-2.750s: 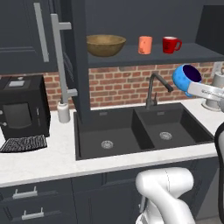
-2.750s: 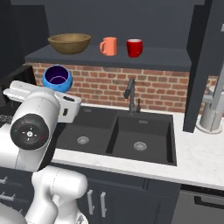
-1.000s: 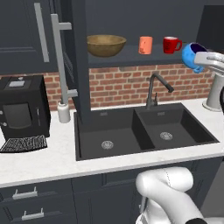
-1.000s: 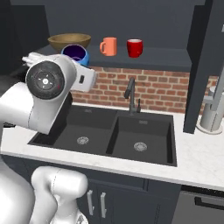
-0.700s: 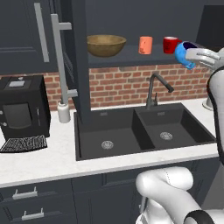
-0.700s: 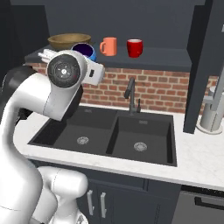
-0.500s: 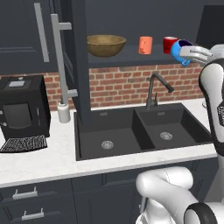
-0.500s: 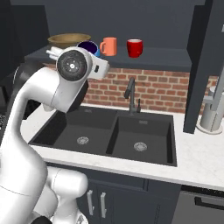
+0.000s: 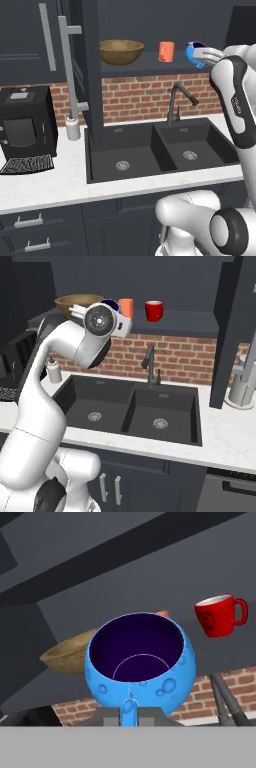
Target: Gather all objects into one cabinet and sort the glasses and bowls to opposite sides.
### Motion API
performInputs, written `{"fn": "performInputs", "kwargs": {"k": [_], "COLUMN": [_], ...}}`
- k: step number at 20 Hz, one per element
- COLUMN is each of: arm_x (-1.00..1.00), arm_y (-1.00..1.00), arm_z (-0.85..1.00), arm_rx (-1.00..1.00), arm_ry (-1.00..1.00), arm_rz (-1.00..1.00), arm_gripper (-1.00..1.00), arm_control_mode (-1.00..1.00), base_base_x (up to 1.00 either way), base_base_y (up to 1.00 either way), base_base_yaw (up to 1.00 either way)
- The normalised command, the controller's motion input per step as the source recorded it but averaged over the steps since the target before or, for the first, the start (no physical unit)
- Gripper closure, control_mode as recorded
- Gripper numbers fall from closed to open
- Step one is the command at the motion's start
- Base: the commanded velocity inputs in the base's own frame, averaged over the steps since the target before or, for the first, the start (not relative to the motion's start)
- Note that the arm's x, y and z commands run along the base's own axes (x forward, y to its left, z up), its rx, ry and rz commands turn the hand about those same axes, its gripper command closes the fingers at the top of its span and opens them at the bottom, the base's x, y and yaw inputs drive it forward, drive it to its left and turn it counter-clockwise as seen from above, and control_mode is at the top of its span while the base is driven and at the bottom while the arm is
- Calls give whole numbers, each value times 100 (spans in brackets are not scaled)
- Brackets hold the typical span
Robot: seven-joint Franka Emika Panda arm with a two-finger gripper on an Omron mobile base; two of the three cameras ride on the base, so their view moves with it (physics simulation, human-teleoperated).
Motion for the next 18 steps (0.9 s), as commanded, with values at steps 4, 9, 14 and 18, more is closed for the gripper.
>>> {"fn": "performInputs", "kwargs": {"k": [4,9,14,18], "arm_x": [91,86,75,74], "arm_y": [-17,-18,-20,-25], "arm_z": [0,-13,-27,-2], "arm_rx": [0,0,0,0], "arm_ry": [4,12,25,19], "arm_rz": [0,0,0,0], "arm_gripper": [100,100,100,100], "arm_control_mode": [-100,-100,-100,-100], "base_base_x": [0,0,0,0], "base_base_y": [0,0,0,0], "base_base_yaw": [0,0,0,0]}}
